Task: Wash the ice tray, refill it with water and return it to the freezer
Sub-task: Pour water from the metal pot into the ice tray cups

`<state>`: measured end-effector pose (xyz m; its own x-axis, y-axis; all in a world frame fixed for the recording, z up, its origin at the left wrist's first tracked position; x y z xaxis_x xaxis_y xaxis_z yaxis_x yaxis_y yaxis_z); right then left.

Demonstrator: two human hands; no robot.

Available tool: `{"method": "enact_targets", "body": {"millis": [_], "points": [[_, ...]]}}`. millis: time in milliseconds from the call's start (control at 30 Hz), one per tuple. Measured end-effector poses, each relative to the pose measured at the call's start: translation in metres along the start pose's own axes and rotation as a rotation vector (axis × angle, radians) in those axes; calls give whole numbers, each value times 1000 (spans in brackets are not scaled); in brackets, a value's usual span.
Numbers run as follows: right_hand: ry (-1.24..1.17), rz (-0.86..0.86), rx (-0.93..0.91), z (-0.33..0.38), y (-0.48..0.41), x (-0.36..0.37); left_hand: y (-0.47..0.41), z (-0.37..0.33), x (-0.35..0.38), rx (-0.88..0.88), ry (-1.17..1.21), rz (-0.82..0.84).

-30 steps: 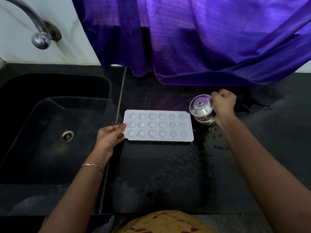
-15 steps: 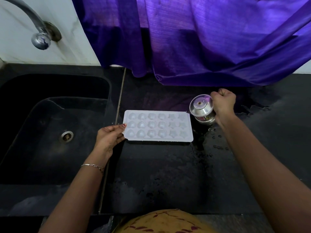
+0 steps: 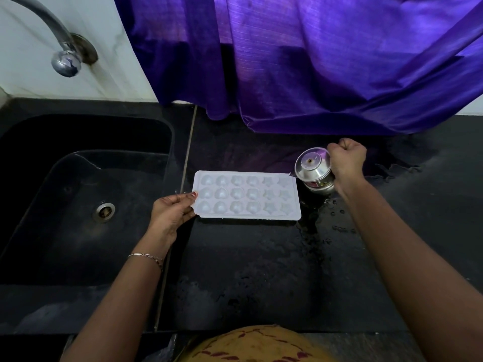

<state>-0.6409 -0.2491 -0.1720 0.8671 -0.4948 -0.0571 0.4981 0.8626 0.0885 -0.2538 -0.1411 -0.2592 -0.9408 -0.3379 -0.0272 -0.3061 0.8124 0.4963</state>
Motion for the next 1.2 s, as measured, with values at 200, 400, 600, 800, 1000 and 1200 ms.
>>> {"method": "enact_targets", "body": {"millis": [200,400,600,800,1000,1200], "points": [[-2,8,-10,2,1,3,-2,2,-1,3,-7,3],[8,8,-10,3,2,5,-4,3,-1,10,-15,10],[25,18,-8,2,2,6,-5,3,-2,4,-22,7],[23,22,-9,3,3,6,-3,2,-1,4,-15,4],[-175,-61,95,-3,5,0,-2,2,-1,2,-9,7],[-237,-75,148,2,7,10,-3,2,-1,0,-14,20]]}}
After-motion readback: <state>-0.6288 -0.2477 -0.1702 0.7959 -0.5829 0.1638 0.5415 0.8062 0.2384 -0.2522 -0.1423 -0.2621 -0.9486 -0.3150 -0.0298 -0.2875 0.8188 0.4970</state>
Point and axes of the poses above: each hand's wrist, its own y-axis away from the middle knuckle, its own x-axis out of the palm, z = x × y, the point moved 8 cm from there along -y, towards the middle knuckle, and after that the axes turned 9 degrees about -y, right-handed, at the moved point
